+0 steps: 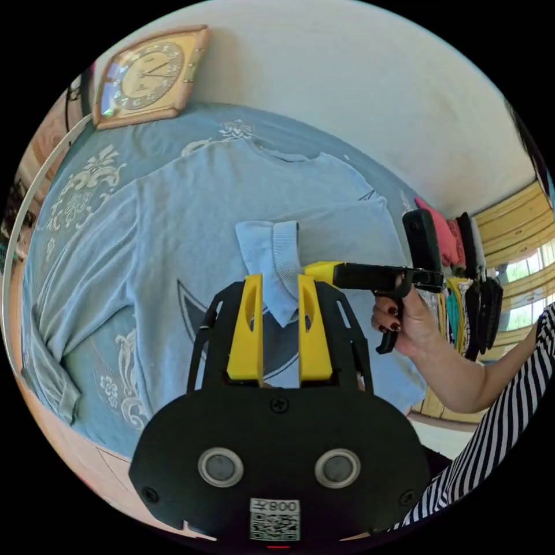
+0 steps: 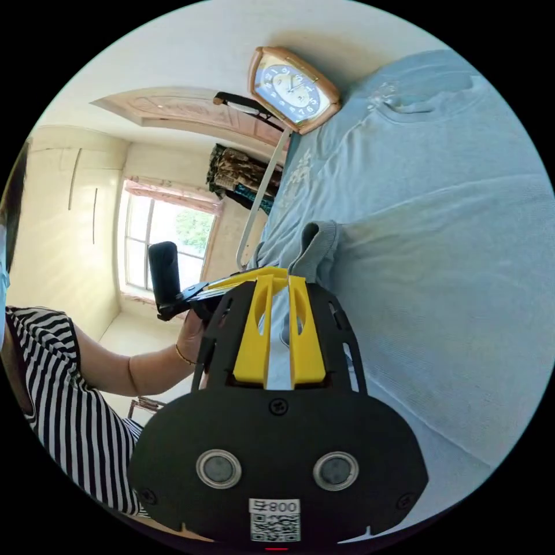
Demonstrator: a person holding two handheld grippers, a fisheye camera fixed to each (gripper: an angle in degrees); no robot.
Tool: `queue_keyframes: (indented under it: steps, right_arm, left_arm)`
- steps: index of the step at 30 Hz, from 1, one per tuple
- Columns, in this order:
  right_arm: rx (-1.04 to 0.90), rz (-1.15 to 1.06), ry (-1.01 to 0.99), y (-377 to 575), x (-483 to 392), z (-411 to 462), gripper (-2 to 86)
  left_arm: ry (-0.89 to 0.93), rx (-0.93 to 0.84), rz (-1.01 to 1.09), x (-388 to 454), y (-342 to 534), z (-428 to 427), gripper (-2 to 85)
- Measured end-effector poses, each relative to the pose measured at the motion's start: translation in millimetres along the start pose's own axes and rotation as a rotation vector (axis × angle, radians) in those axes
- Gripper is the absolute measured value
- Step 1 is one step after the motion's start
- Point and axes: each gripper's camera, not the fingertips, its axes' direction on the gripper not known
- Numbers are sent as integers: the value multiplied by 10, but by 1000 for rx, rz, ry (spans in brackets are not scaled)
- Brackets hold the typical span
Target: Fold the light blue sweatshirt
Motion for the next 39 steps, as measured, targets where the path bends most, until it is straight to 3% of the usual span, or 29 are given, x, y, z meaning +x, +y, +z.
queue_keyframes:
  steps: [5, 10, 16, 21, 25, 29, 31, 35, 39]
  right_arm:
    - [-98, -66, -55, -170, 137, 354, 70]
    - [-40, -26, 101, -84, 702, 89, 68]
    - [-240, -67, 200, -442, 1186, 842, 46]
    - [-323, -90, 357, -574, 1521, 1329, 22]
    - [-324, -47, 327, -588, 1860, 1413, 21]
    - [-337, -71, 418, -593, 1900, 1478, 34]
    - [-287, -55, 472, -584, 1874, 1434, 47]
    - [-191, -86, 426, -561, 1701, 1505, 71]
    - [-360, -196, 252, -640, 1544, 2437, 88]
  left_arm:
    - [-42, 96, -152, -445, 447, -287, 99]
    - [1, 62, -212, -793, 584, -39, 106]
    - [-3, 1, -248, -1181, 624, 354, 70]
    - [-21, 13, -223, -1368, 639, 314, 57]
    - [33, 19, -295, -1695, 736, 232, 69]
    - [-83, 69, -377, -2072, 996, -182, 76]
    - [-190, 90, -496, -2472, 1229, -476, 81]
    - [-233, 165, -760, -3161, 1646, -777, 88]
    - [-113, 366, -1057, -3849, 2192, -925, 106]
